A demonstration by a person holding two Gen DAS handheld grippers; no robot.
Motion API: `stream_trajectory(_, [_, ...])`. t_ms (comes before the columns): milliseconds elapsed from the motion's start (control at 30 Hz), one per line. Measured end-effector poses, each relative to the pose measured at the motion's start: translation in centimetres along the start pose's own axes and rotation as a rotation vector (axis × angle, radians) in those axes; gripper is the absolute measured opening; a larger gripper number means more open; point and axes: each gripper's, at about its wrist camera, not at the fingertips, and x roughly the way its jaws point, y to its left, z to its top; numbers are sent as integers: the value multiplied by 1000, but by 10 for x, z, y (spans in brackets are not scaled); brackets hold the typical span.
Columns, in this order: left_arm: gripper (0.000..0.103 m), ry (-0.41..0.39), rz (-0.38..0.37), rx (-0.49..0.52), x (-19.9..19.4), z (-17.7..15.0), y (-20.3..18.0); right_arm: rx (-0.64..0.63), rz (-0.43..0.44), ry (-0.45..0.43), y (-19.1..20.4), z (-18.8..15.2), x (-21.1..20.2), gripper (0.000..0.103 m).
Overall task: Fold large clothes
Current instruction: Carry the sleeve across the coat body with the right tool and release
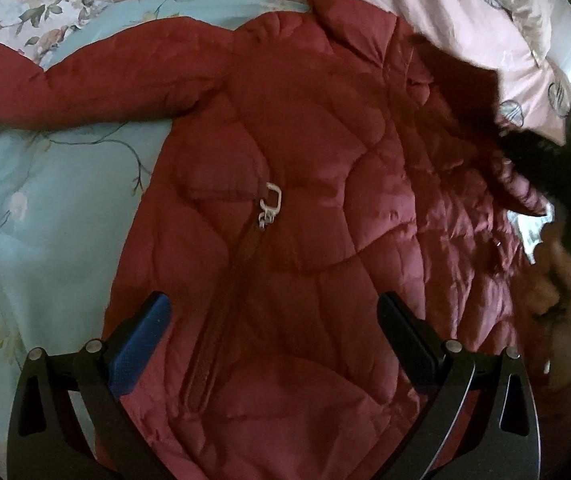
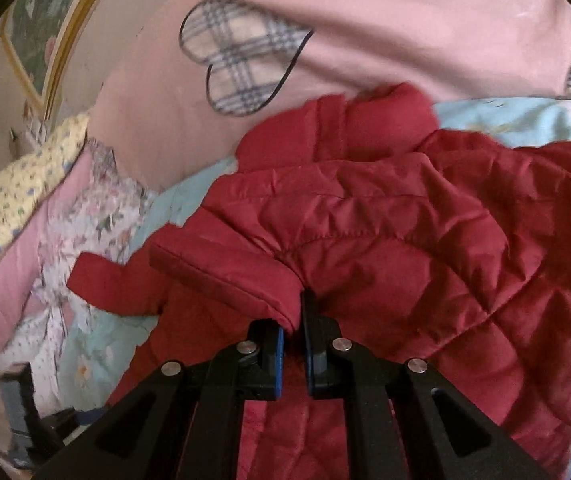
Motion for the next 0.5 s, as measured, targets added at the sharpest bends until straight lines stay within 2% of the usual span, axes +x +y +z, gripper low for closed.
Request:
stream_trajectory(67, [103, -3, -37, -12, 0, 7, 4, -32, 13, 20, 11, -3, 15, 7])
stream_trajectory(233, [103, -6, -185, -61, 4, 40, 18, -107, 29, 63, 33, -13, 48, 7])
stream_trajectory(467, [103, -2, -389, -163, 29, 110, 32, -196, 63, 65, 48, -24, 65, 11])
stream_trajectory(500, [103, 12, -448, -186, 39, 124, 33, -211, 64, 64, 50, -25, 66, 12])
